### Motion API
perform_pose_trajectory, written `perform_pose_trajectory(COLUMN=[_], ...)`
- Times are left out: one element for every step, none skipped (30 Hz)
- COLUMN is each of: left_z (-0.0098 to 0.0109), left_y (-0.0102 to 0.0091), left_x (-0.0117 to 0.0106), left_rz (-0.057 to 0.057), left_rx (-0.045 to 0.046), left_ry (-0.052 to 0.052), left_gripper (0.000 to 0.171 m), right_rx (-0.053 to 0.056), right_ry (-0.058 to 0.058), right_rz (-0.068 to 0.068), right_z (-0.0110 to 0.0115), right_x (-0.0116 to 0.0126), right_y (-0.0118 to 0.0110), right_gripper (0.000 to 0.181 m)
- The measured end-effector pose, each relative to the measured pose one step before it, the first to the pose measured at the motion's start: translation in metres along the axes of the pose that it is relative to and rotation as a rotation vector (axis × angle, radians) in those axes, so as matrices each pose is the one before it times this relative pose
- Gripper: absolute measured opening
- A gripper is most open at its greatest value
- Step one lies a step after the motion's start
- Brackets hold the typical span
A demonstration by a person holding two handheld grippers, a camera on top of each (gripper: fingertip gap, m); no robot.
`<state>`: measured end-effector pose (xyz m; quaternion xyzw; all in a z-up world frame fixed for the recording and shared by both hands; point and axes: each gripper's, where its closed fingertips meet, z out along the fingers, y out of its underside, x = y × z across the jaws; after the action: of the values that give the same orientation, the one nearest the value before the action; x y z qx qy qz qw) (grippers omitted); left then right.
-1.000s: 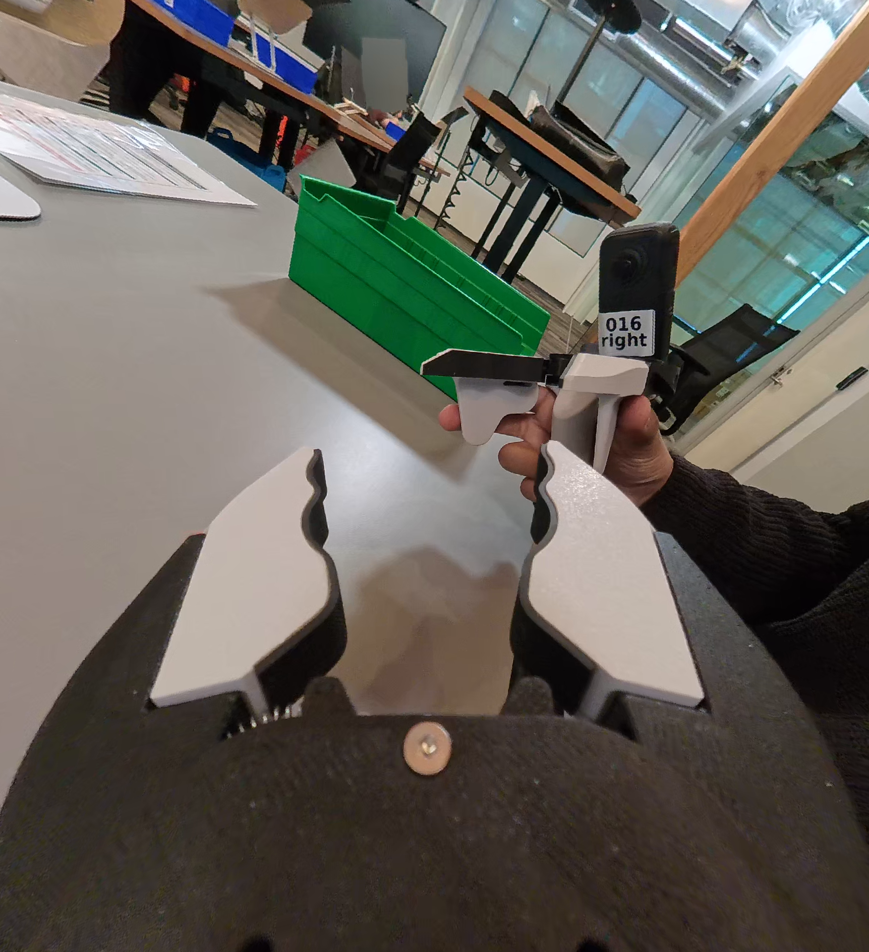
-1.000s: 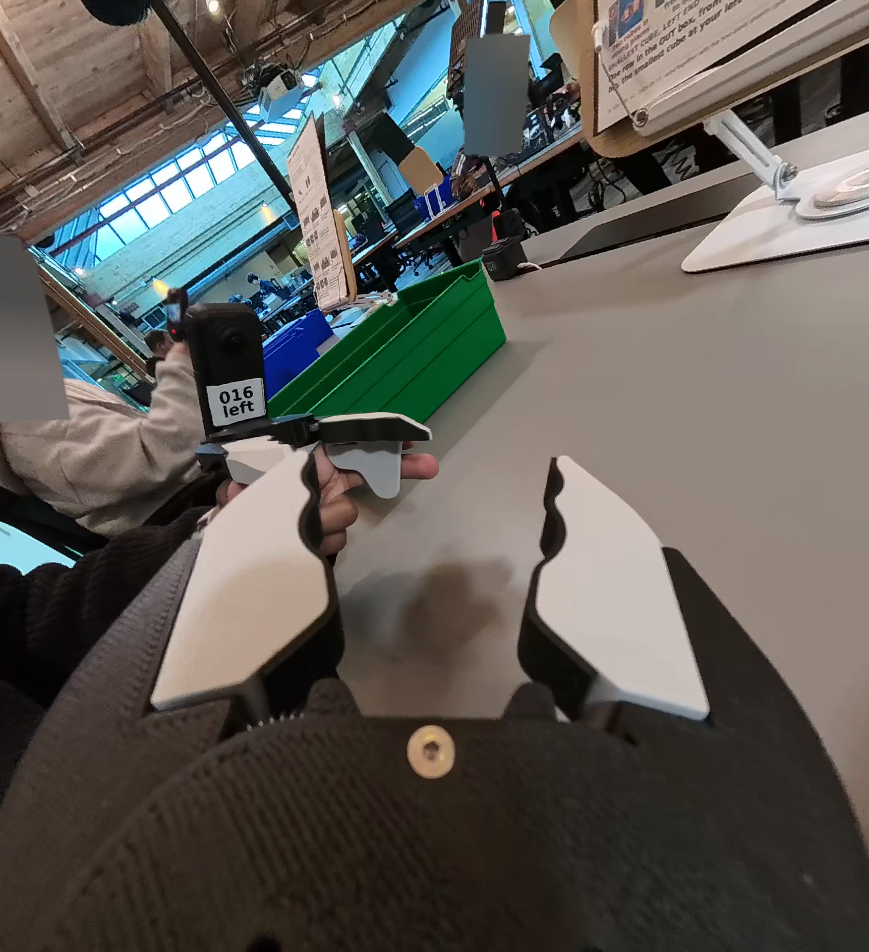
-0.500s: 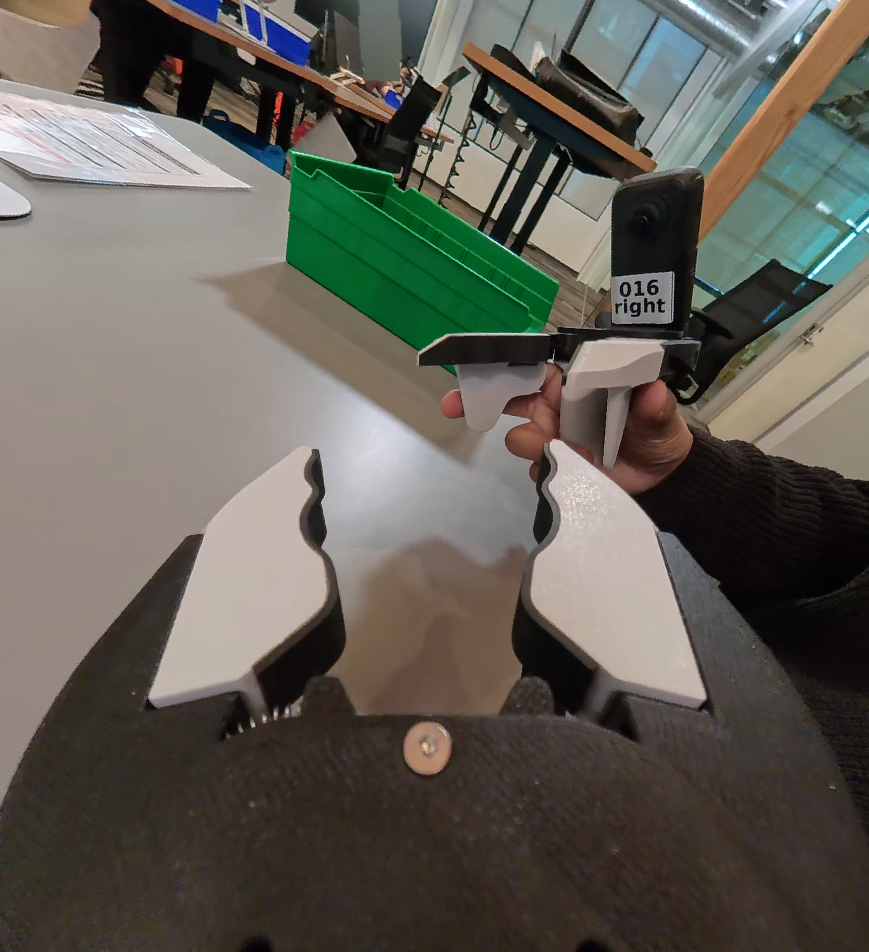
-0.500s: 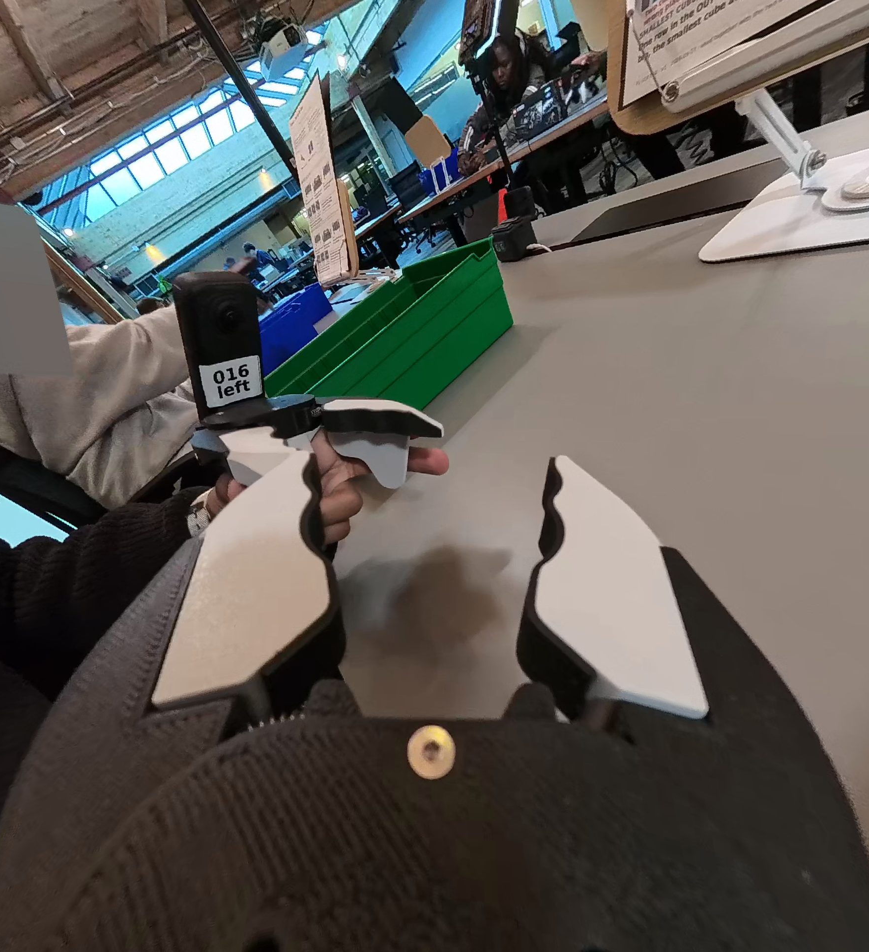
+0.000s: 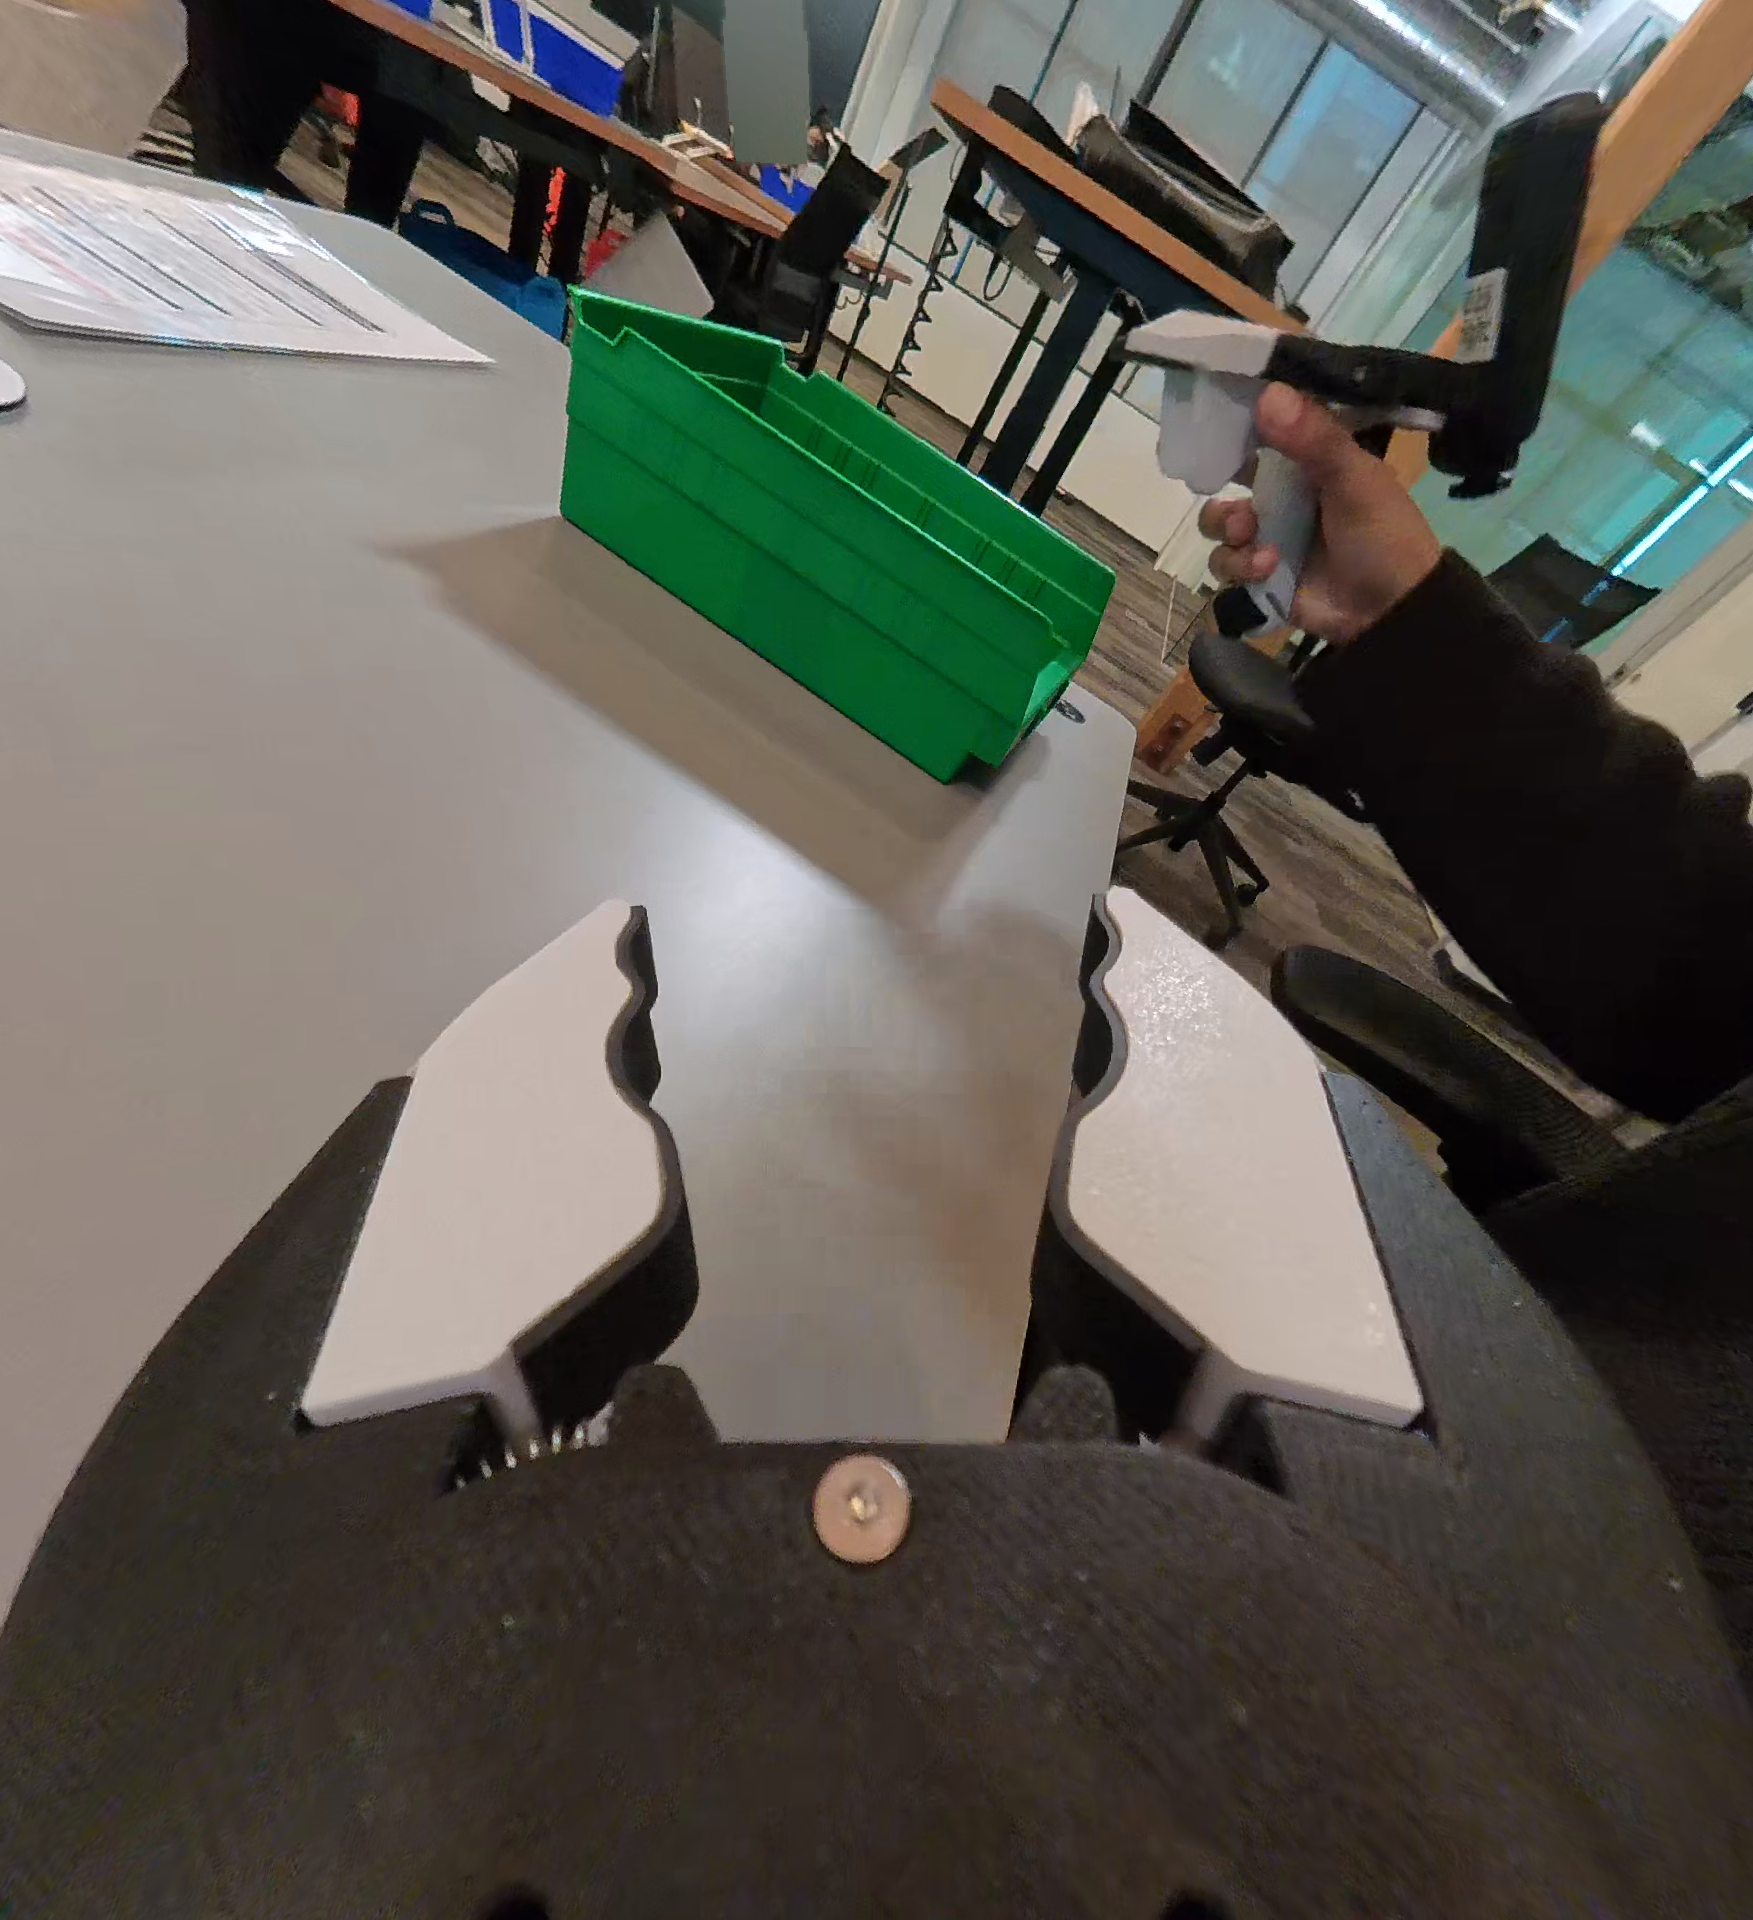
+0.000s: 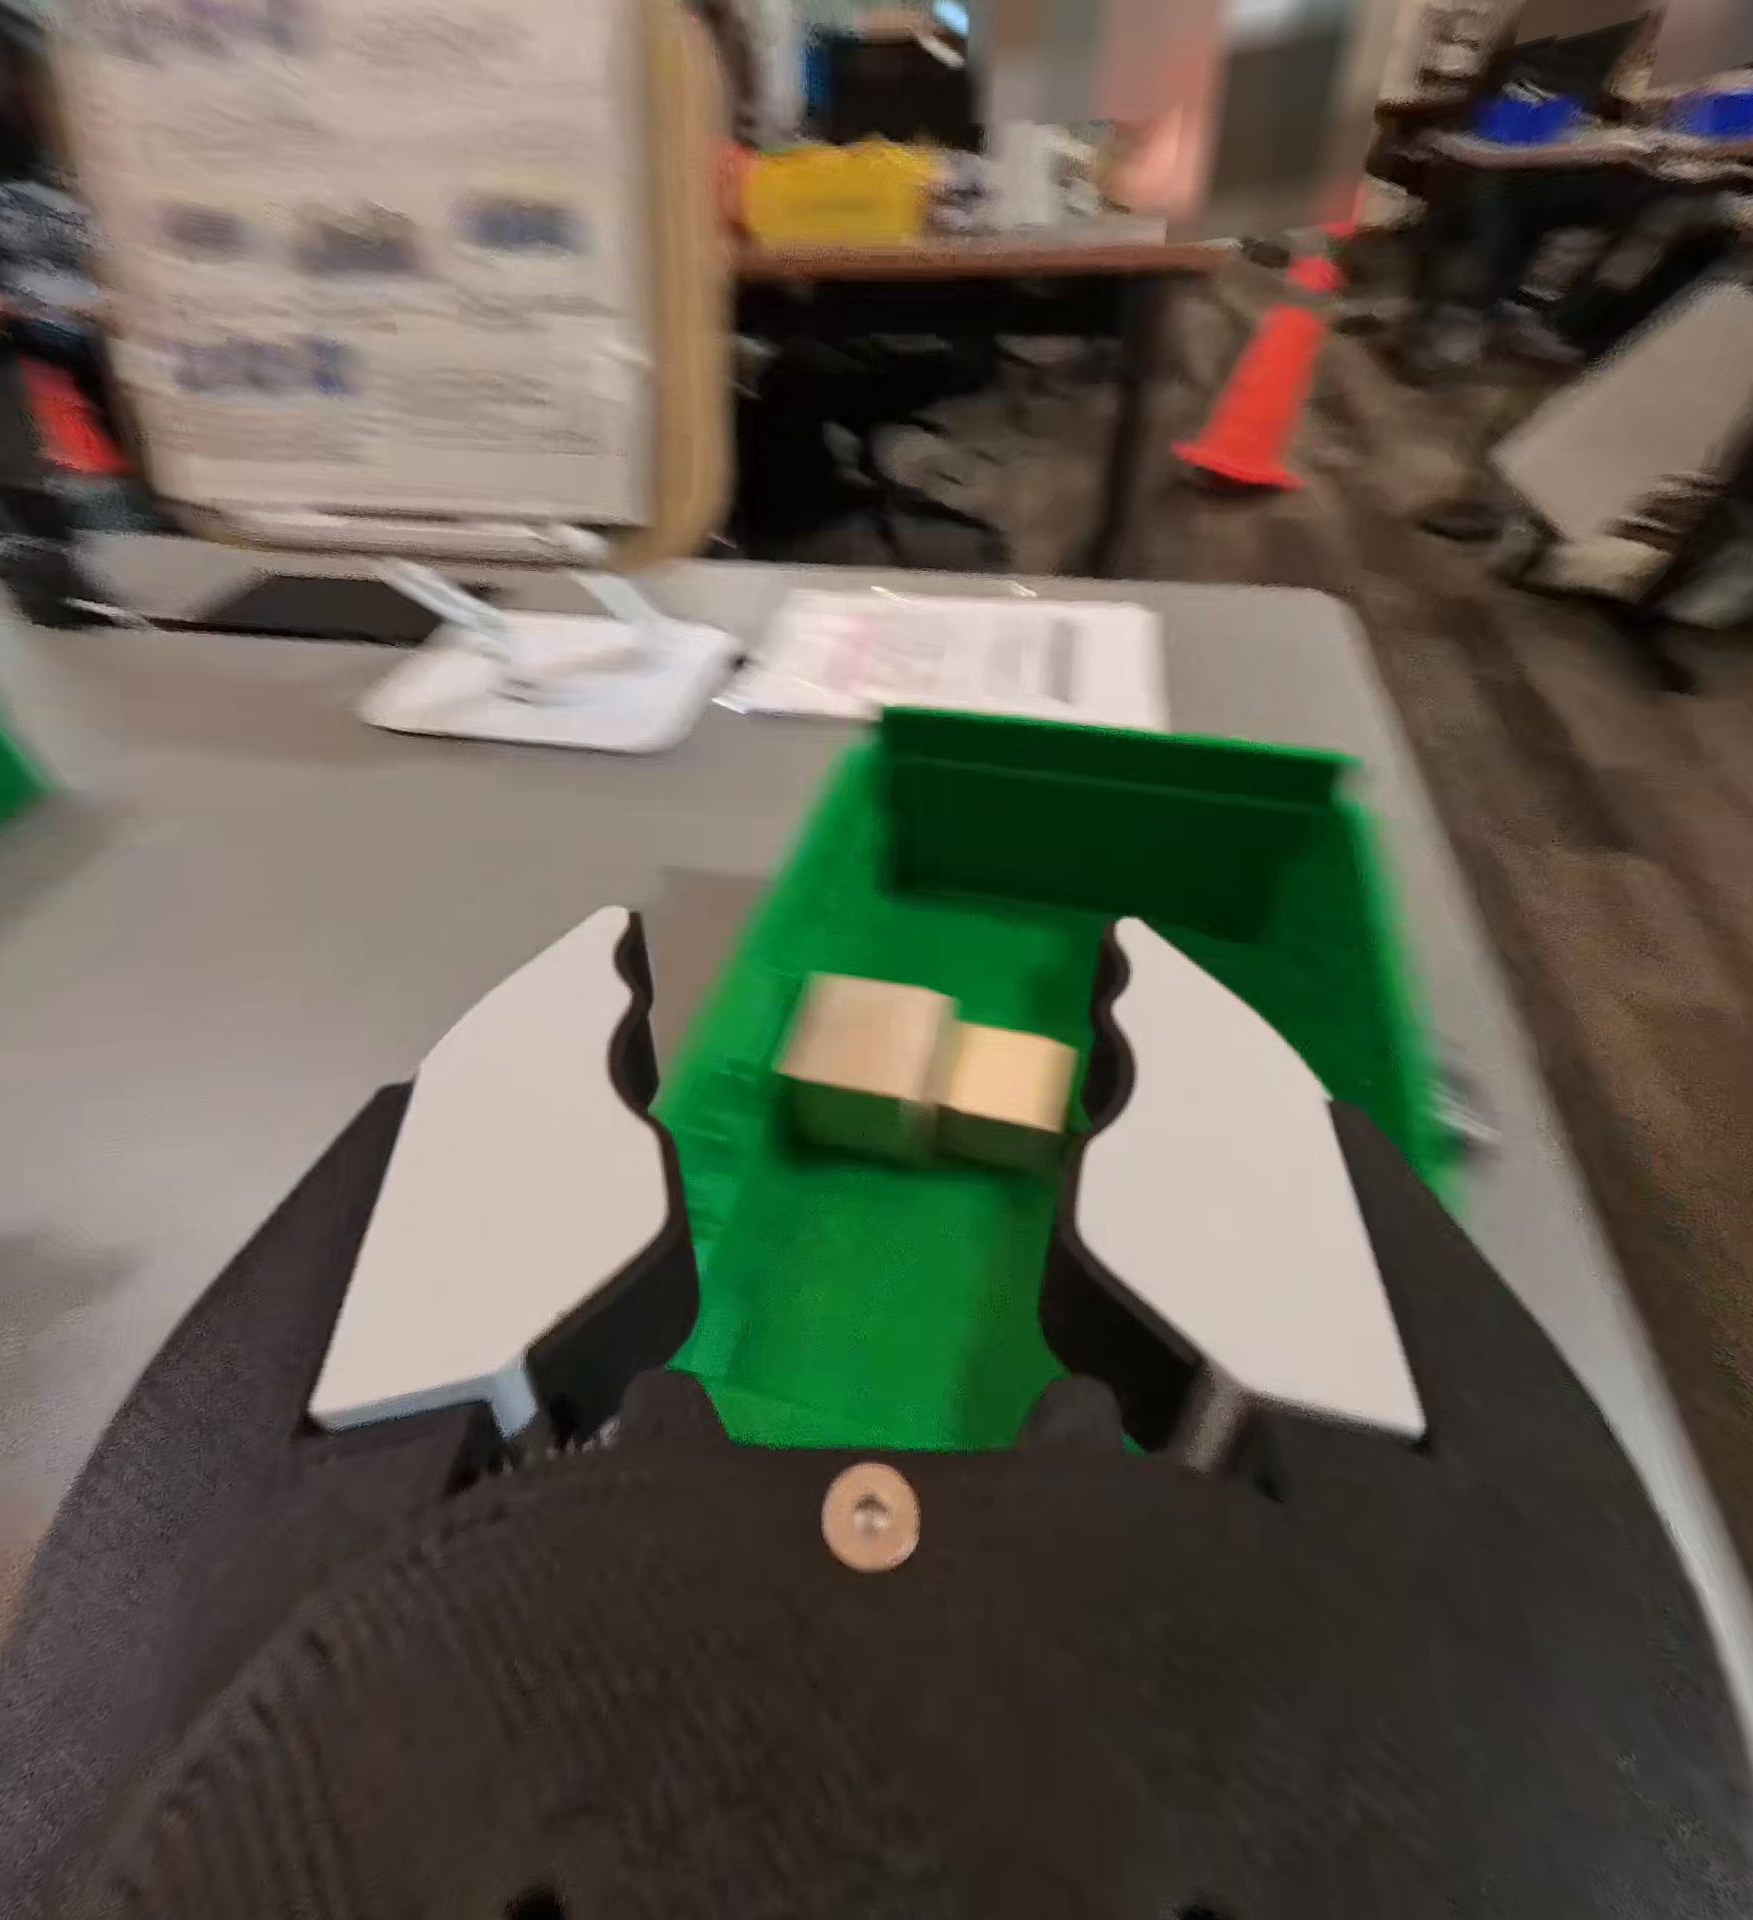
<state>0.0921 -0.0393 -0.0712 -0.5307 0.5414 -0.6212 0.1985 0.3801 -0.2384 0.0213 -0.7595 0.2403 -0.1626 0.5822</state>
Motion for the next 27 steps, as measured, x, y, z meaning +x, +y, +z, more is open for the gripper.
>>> perform_pose_trajectory(left_z=[0.00067,0.00054,0.00057,0.00055,-0.00002,-0.00092,-0.00115,-0.00100,-0.00042,0.00024,0.00052,0.00036,-0.00031,-0.00083,-0.00100,-0.00047,0.00014,0.00071,0.00068,0.00048,0.00015,-0.00036,-0.00042,-0.00037,-0.00048,-0.00032,-0.00027], left_y=[0.00072,0.00022,0.00004,-0.00015,-0.00168,-0.00402,-0.00492,-0.00364,-0.00116,0.00111,0.00200,0.00134,-0.00131,-0.00265,-0.00251,-0.00129,0.00050,0.00190,0.00197,0.00105,0.00042,0.00005,-0.00019,-0.00029,-0.00018,0.00003,0.00007], left_x=[0.00057,0.00062,0.00078,0.00055,-0.00024,-0.00063,0.00016,0.00039,0.00022,0.00034,-0.00006,-0.00063,-0.00141,-0.00100,-0.00023,0.00012,-0.00001,0.00002,-0.00012,-0.00065,-0.00127,-0.00119,-0.00087,-0.00083,-0.00079,-0.00064,-0.00078], left_rz=[-0.0009,-0.0023,-0.0021,-0.0004,0.0055,0.0104,0.0099,0.0043,-0.0028,-0.0083,-0.0094,-0.0031,0.0060,0.0123,0.0118,0.0076,0.0025,-0.0031,-0.0066,-0.0069,-0.0040,0.0001,0.0006,-0.0008,-0.0033,-0.0049,-0.0053], left_rx=[-0.00374,-0.00037,0.00088,0.00155,0.00926,0.02620,0.03295,0.02329,0.00770,-0.00596,-0.01197,-0.00725,0.00938,0.01910,0.01692,0.00850,-0.00305,-0.01155,-0.01143,-0.00537,-0.00116,0.00000,0.00064,0.00024,-0.00010,-0.00067,-0.00087], left_ry=[0.0030,0.0028,0.0028,0.0005,-0.0090,-0.0164,-0.0118,-0.0056,-0.0012,0.0043,0.0047,-0.0019,-0.0134,-0.0148,-0.0092,-0.0035,0.0010,0.0047,0.0056,0.0007,-0.0058,-0.0056,-0.0038,-0.0018,-0.0002,0.0011,0.0011], left_gripper=[0.080,0.080,0.080,0.079,0.076,0.072,0.070,0.068,0.067,0.068,0.068,0.068,0.065,0.062,0.059,0.058,0.058,0.058,0.059,0.059,0.060,0.060,0.060,0.060,0.060,0.060,0.060], right_rx=[-0.0542,-0.0586,-0.0660,-0.0683,-0.0566,-0.0368,-0.0190,-0.0127,-0.0229,-0.0404,-0.0546,-0.0552,-0.0552,-0.0564,-0.0569,-0.0592,-0.0583,-0.0577,-0.0493,-0.0537,-0.0616,-0.0520,-0.0337,-0.0229,-0.0112,-0.0034,0.0002], right_ry=[0.0671,0.0430,0.0362,0.0125,-0.0155,0.0050,0.0203,0.0144,-0.0064,-0.0326,-0.0518,-0.0318,0.0048,0.0339,0.0359,0.0149,-0.0105,-0.0212,-0.0153,-0.0088,0.0027,0.0093,0.0004,-0.0082,-0.0034,0.0036,0.0104], right_rz=[0.0049,0.0143,0.0095,-0.0013,-0.0159,-0.0206,-0.0265,-0.0198,0.0003,0.0193,0.0244,0.0122,-0.0158,-0.0375,-0.0425,-0.0304,-0.0109,-0.0023,-0.0063,-0.0133,-0.0196,-0.0167,-0.0020,0.0101,0.0128,0.0088,0.0085], right_z=[-0.00459,-0.00175,0.00017,0.00188,0.00283,0.00337,0.00369,0.00397,0.00495,0.00551,0.00617,0.00606,0.00549,0.00488,0.00448,0.00439,0.00437,0.00418,0.00371,0.00399,0.00433,0.00465,0.00454,0.00439,0.00399,0.00378,0.00294], right_x=[0.03459,0.02908,0.02479,0.01750,0.00967,0.00939,0.00932,0.00675,0.00277,-0.00177,-0.00517,-0.00328,0.00123,0.00489,0.00505,0.00233,-0.00092,-0.00264,-0.00236,-0.00214,-0.00097,-0.00017,-0.00115,-0.00184,-0.00069,0.00060,0.00239], right_y=[0.00924,0.01109,0.01230,0.01220,0.01029,0.00744,0.00455,0.00308,0.00335,0.00459,0.00567,0.00543,0.00525,0.00469,0.00443,0.00432,0.00422,0.00391,0.00309,0.00414,0.00564,0.00501,0.00326,0.00240,0.00142,0.00107,0.00103], right_gripper=[0.083,0.083,0.083,0.080,0.071,0.062,0.054,0.049,0.049,0.050,0.055,0.059,0.057,0.055,0.053,0.054,0.056,0.057,0.056,0.055,0.056,0.058,0.058,0.057,0.055,0.051,0.043])
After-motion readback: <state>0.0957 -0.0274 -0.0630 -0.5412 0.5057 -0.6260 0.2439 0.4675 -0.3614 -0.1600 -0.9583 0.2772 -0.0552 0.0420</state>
